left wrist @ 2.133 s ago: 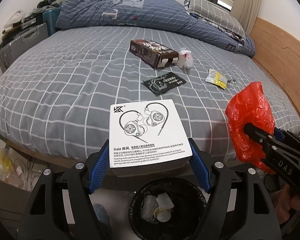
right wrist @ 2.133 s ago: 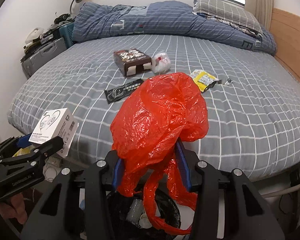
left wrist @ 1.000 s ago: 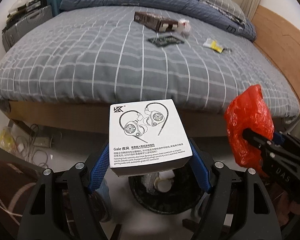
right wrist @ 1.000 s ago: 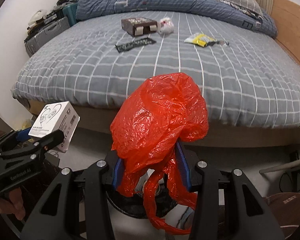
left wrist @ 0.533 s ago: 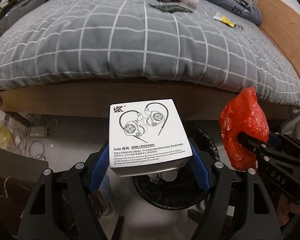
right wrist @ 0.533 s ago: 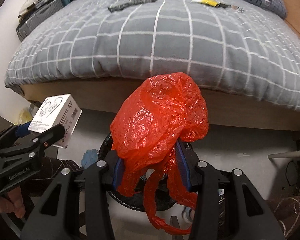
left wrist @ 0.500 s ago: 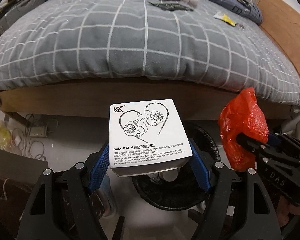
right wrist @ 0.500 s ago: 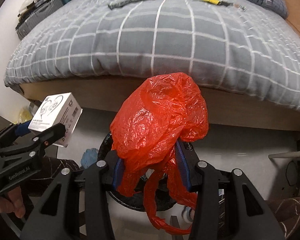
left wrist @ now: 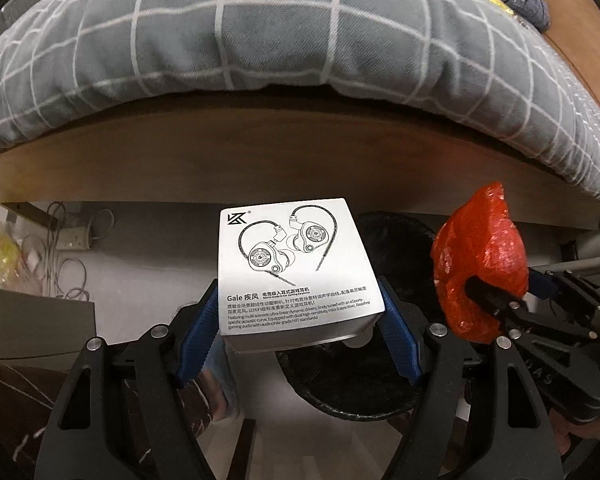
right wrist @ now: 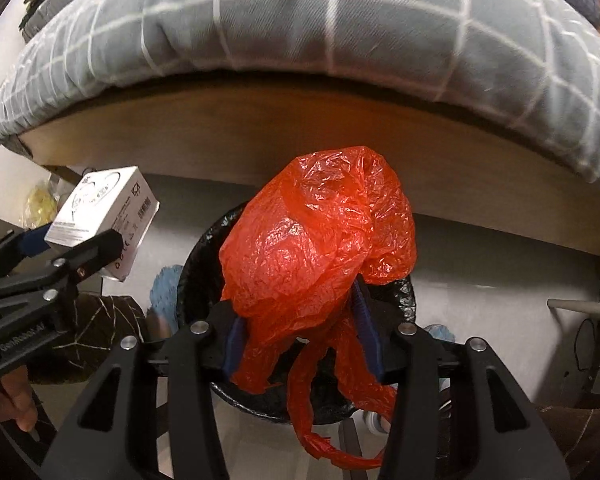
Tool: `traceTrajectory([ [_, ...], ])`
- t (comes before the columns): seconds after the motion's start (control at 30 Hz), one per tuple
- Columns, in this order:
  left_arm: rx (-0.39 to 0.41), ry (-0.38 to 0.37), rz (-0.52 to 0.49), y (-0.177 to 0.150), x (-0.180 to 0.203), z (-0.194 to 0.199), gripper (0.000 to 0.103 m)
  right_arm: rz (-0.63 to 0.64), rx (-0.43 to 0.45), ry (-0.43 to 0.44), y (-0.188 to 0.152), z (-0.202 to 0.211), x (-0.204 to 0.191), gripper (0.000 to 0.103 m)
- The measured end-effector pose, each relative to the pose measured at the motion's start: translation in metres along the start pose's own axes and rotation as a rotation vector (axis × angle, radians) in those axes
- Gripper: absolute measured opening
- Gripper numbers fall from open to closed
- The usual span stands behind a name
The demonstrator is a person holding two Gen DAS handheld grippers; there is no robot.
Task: Collect trash
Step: 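Lift the earphone box and red bag and carry both over the black bin, then open the right tool to drop the red bag into the bin, then open the left tool to drop the earphone box into the bin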
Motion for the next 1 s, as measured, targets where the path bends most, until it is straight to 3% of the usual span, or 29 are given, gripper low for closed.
traceTrajectory([
  [0.23,-0.008,0.009,0.015,0.000,-0.009,-0.003,0.072,0.034,-0.015,0.001,0.001,-0.011,-0.013,0.053],
  [0.47,-0.011,0.010,0.022,0.001,-0.006,-0.002,0.072,0.022,0.009,-0.010,0.001,-0.007,-0.014,0.072],
  [0.7,-0.020,-0.006,-0.016,0.003,0.017,-0.006,0.072,-0.035,0.066,-0.027,0.003,0.010,0.014,0.090],
  [1.0,-0.044,-0.027,-0.071,0.003,0.055,-0.021,0.072,-0.147,0.084,-0.116,-0.007,0.015,0.079,0.095],
])
Point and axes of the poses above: each gripper's, at about its wrist camera, not at the fingertips, and z roughly against the way its jaws point, x to its right, y to its top, the point moved 6 cm from there along -z, roughly the way its jaws point, and after that the axes turned 14 degrees about -y, right-handed, at the moved point
